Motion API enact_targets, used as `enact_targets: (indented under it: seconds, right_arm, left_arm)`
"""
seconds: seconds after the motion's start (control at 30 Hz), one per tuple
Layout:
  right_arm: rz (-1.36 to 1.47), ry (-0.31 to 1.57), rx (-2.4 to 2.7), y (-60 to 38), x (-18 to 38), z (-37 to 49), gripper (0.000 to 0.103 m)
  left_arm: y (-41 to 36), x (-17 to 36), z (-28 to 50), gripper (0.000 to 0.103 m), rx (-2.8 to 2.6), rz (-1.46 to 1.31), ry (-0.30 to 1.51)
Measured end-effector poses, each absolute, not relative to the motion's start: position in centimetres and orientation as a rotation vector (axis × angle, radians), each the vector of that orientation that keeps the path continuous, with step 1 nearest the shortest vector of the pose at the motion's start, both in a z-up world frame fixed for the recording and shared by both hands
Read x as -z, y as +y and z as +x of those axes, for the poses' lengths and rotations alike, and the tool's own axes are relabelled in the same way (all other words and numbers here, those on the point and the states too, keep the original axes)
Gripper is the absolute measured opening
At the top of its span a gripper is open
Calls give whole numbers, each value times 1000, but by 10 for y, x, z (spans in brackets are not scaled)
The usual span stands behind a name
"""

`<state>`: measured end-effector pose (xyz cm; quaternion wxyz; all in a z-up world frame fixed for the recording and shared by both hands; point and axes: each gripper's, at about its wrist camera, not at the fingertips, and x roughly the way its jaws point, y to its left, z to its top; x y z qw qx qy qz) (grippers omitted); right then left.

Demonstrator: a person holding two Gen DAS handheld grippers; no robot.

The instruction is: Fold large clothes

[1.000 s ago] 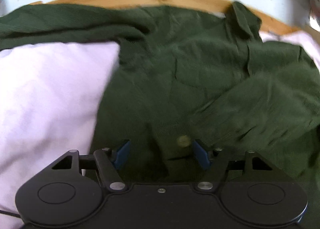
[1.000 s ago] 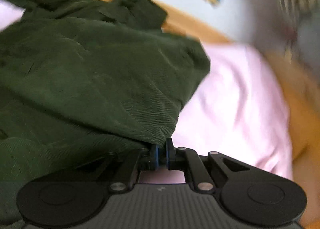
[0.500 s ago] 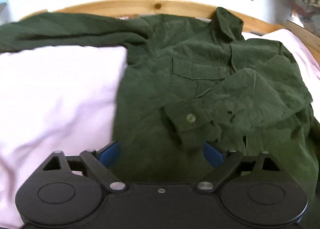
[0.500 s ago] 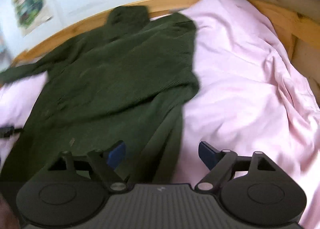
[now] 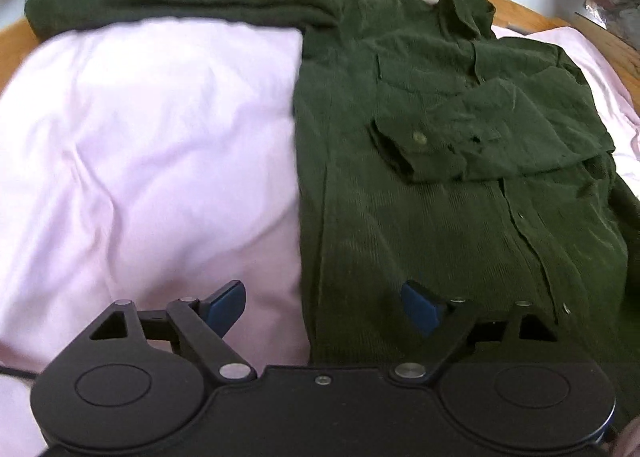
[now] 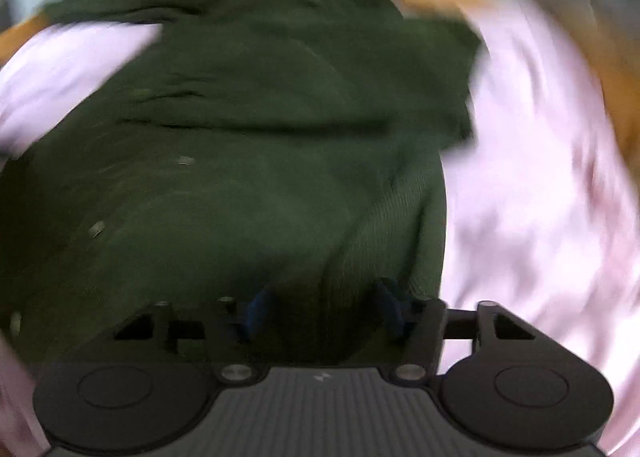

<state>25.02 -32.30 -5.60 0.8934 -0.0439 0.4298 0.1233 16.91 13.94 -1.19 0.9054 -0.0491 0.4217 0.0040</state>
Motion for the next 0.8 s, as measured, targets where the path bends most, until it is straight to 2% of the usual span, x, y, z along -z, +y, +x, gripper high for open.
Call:
enact_targets:
  seconds: [0.03, 0.1, 0.2, 0.27, 0.37, 0.43, 0.5, 0.57, 0.6, 0.63, 0.73, 0.77, 0.8]
  right_arm:
    - [-39, 897, -254, -329, 60, 250, 24]
    - [42, 881, -250, -339, 55, 242, 11]
    - [238, 792, -258, -369, 14, 215, 9]
    - [242, 733, -234, -380, -3, 198, 9]
    - [187, 782, -182, -389, 15, 205, 10]
    - [225, 827, -154, -396, 26, 211, 13]
    - [188, 785, -164, -390, 18, 208, 17]
    - [93, 732, -189, -379, 10, 214, 34]
    - [52, 706, -203, -374, 4, 221, 54]
    - [26, 682, -204, -369, 0, 231, 60]
    - [-40, 676, -148, -356, 10, 272, 60]
    - [-34, 696, -112, -355, 19, 287, 57]
    - [-11, 719, -88, -355, 28, 301, 49]
  left_arm:
    - [140, 14, 169, 85, -3, -112, 878]
    - [141, 18, 166, 85, 4, -123, 886]
    - [143, 18, 163, 85, -2, -129, 889]
    - [144, 14, 159, 85, 10, -130, 884]
    - [143, 11, 154, 86, 38, -112, 876]
    - [143, 15, 152, 87, 61, -109, 883]
    - [144, 19, 153, 87, 69, -112, 892]
    - [146, 20, 153, 87, 74, -134, 890]
    - [149, 20, 153, 87, 81, -146, 887]
    - [152, 20, 152, 87, 93, -160, 881]
    - [158, 27, 157, 85, 114, -208, 884]
    - [160, 31, 161, 82, 114, -233, 903]
    - [160, 35, 164, 80, 111, -253, 917]
